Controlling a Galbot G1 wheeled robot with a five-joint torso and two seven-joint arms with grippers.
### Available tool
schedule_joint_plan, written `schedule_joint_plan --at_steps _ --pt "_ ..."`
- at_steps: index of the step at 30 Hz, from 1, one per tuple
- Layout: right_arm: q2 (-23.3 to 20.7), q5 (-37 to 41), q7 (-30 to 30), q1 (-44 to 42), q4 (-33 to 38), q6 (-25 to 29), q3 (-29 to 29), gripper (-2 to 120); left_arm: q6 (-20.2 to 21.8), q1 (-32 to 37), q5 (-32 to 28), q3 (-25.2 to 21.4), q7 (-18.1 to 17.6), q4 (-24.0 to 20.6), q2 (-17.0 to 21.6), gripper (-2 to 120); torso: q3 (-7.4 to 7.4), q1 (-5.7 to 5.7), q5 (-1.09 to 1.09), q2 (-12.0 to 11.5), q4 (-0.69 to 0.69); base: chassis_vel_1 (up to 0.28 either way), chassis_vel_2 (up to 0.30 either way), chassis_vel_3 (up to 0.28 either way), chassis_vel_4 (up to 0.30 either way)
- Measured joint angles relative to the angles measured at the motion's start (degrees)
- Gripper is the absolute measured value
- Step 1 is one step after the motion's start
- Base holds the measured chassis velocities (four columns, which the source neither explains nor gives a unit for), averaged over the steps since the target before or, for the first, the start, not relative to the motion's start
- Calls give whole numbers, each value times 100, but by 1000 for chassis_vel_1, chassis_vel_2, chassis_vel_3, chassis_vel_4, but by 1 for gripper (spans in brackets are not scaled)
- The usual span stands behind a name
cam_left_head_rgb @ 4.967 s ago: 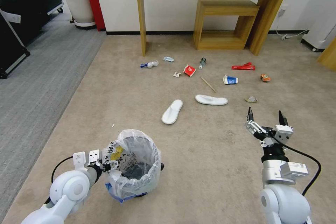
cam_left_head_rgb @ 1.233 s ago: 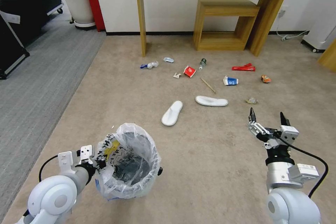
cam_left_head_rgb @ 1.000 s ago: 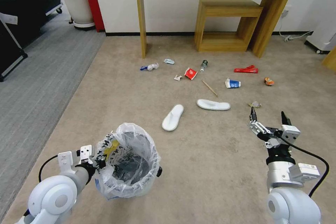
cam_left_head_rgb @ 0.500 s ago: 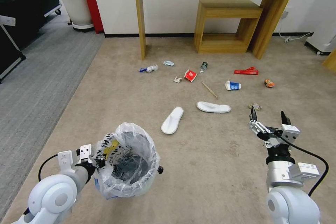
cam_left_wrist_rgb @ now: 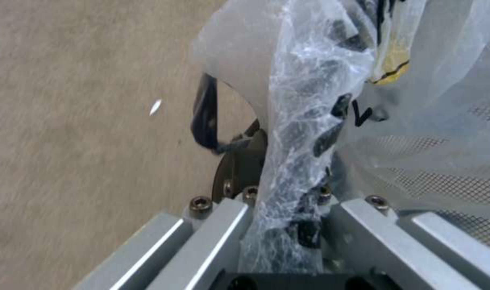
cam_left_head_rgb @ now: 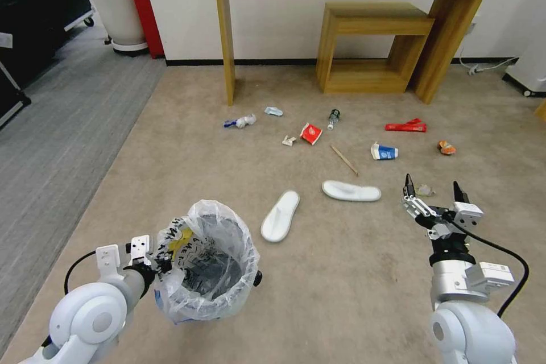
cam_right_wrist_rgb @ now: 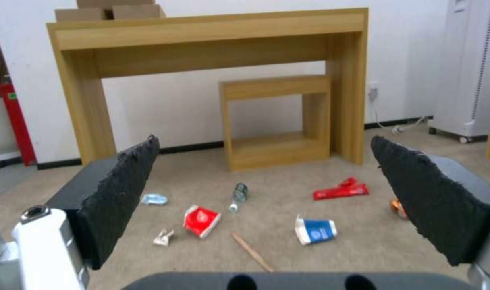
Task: Pick up the trash bin and place the garbage on the floor into it.
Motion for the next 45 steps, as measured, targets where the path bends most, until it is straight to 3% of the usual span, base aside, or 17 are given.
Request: schedule_joint_plan --at_steps 13,45 --pt "-23 -41 56 65 -78 76 -51 100 -22 -6 65 25 20 57 -35 0 0 0 -1 0 0 -135 140 144 -130" --pt "1 -14 87 179 -166 -2 -54 100 -35 -240 3 116 20 327 -6 0 -2 -1 0 1 0 8 6 -7 -6"
